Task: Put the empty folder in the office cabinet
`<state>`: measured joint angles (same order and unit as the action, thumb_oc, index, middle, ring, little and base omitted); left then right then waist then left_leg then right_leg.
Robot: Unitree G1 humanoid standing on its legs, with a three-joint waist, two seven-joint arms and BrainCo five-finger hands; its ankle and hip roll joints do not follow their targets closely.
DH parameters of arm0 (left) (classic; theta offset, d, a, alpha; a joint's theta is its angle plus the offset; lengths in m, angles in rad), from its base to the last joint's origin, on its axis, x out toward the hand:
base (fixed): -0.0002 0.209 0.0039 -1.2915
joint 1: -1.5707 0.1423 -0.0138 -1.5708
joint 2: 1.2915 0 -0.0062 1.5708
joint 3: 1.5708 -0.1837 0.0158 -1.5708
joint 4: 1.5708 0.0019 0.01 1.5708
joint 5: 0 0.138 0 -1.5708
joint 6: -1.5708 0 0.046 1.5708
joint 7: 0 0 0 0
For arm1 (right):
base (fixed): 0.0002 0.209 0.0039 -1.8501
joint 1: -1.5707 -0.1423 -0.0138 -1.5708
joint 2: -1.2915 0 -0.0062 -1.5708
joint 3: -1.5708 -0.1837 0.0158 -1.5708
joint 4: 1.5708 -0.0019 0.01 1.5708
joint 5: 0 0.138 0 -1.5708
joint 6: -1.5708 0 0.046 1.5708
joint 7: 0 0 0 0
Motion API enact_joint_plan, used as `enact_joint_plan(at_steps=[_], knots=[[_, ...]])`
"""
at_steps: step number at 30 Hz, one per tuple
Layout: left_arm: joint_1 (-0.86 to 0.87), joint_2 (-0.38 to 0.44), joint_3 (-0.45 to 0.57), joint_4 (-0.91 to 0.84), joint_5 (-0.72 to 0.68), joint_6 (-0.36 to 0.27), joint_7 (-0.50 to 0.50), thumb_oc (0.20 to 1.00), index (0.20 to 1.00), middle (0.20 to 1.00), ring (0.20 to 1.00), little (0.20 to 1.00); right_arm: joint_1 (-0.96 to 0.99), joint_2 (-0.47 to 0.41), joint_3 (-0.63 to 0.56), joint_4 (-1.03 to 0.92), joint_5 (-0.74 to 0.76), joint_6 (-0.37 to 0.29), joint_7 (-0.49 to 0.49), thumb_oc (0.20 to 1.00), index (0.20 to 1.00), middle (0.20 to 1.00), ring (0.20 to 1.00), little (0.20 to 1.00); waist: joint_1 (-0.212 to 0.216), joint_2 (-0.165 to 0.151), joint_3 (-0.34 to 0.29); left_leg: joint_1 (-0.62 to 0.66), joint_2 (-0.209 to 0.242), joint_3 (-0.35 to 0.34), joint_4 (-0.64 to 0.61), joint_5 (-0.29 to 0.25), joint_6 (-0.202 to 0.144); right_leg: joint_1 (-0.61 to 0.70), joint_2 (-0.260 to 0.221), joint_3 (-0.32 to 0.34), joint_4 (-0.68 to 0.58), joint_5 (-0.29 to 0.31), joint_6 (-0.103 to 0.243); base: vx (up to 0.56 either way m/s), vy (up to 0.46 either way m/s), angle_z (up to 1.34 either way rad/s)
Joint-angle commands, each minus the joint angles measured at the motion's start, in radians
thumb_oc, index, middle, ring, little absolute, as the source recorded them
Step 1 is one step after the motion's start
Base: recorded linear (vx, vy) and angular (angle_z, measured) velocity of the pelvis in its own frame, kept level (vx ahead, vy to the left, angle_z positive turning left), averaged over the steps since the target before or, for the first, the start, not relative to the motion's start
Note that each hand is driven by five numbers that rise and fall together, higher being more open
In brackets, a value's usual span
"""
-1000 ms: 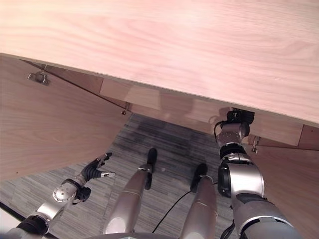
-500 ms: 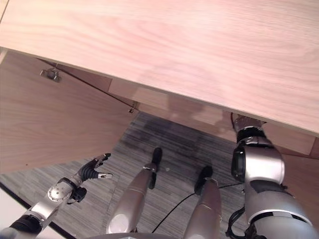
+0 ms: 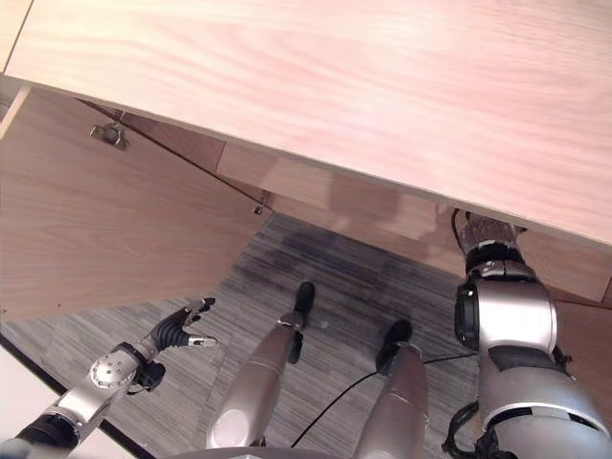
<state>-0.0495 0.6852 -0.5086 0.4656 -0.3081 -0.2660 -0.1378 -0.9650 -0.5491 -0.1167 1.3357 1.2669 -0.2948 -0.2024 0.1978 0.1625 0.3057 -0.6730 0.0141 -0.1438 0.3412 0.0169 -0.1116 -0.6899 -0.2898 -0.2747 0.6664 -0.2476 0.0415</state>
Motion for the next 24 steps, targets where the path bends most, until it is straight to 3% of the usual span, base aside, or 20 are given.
enact_joint_plan(at_steps=[1, 2, 8, 9, 10, 15, 16, 24], knots=[[0.007, 0.007, 0.021, -0.001, -0.024, -0.012, 0.019, 1.000, 1.000, 1.000, 1.000, 1.000, 0.026, 0.036, -0.034, -0.061, -0.007, 0.003, 0.041, 1.000, 1.000, 1.000, 1.000, 1.000, 0.013, -0.015, 0.014, 0.100, 0.036, -0.040, 0.023, -0.181, -0.021, 0.163, -0.002, 0.047, -0.072, -0.032, 0.126, -0.12, 0.044, -0.04], [0.011, -0.005, 0.031, 0.006, -0.020, -0.011, 0.022, 1.000, 1.000, 1.000, 1.000, 1.000, 0.079, 0.077, -0.041, -0.087, -0.001, -0.002, 0.056, 1.000, 1.000, 1.000, 1.000, 1.000, 0.008, -0.016, 0.020, 0.099, 0.036, -0.036, 0.015, -0.152, -0.019, 0.163, -0.002, 0.036, -0.088, 0.000, 0.120, -0.01, 0.012, -0.09], [0.074, -0.067, 0.101, 0.030, -0.004, 0.001, 0.011, 1.000, 1.000, 1.000, 1.000, 1.000, 0.408, 0.283, 0.016, -0.302, -0.030, 0.015, 0.180, 1.000, 1.000, 1.000, 1.000, 1.000, -0.041, -0.046, 0.020, 0.154, 0.053, -0.029, -0.020, -0.145, -0.019, 0.205, 0.016, 0.038, -0.138, 0.028, 0.119, -0.03, 0.029, -0.04], [0.094, -0.072, 0.118, 0.033, -0.003, 0.002, 0.002, 1.000, 1.000, 1.000, 1.000, 1.000, 0.481, 0.301, 0.048, -0.364, -0.041, 0.029, 0.216, 1.000, 1.000, 1.000, 1.000, 1.000, -0.053, -0.055, 0.017, 0.168, 0.057, -0.025, -0.026, -0.142, -0.019, 0.217, 0.020, 0.037, -0.150, 0.035, 0.117, 0.04, 0.012, -0.27], [0.145, -0.070, 0.163, 0.059, 0.012, 0.004, -0.031, 1.000, 1.000, 1.000, 1.000, 1.000, 0.685, 0.319, 0.132, -0.547, -0.083, 0.063, 0.318, 1.000, 1.000, 1.000, 1.000, 1.000, -0.082, -0.084, 0.010, 0.218, 0.069, -0.013, -0.048, -0.141, -0.023, 0.267, 0.033, 0.038, -0.198, 0.054, 0.118, 0.05, 0.016, -0.24], [0.195, -0.104, 0.222, 0.147, 0.044, 0.001, -0.051, 1.000, 1.000, 1.000, 1.000, 1.000, 0.941, 0.288, 0.253, -0.707, -0.168, 0.138, 0.439, 1.000, 1.000, 1.000, 1.000, 1.000, -0.133, -0.130, -0.013, 0.348, 0.094, 0.007, -0.097, -0.137, -0.032, 0.391, 0.041, 0.039, -0.292, 0.097, 0.125, 0.09, 0.023, -0.27], [0.172, -0.172, 0.230, 0.272, 0.085, 0.001, -0.025, 1.000, 1.000, 1.000, 1.000, 1.000, 0.984, 0.298, 0.279, -0.687, -0.190, 0.159, 0.455, 1.000, 1.000, 1.000, 1.000, 1.000, -0.153, -0.147, -0.027, 0.417, 0.099, 0.023, -0.131, -0.132, -0.033, 0.451, 0.048, 0.041, -0.345, 0.119, 0.127, 0.10, 0.024, -0.05], [0.146, -0.258, 0.243, 0.418, 0.132, 0.004, 0.001, 1.000, 1.000, 1.000, 1.000, 1.000, 1.006, 0.330, 0.290, -0.636, -0.206, 0.188, 0.471, 1.000, 1.000, 1.000, 1.000, 1.000, -0.173, -0.152, -0.098, 0.537, 0.093, 0.045, -0.238, -0.105, -0.029, 0.557, 0.055, 0.027, -0.460, 0.164, 0.132, 0.07, 0.023, -0.09]])
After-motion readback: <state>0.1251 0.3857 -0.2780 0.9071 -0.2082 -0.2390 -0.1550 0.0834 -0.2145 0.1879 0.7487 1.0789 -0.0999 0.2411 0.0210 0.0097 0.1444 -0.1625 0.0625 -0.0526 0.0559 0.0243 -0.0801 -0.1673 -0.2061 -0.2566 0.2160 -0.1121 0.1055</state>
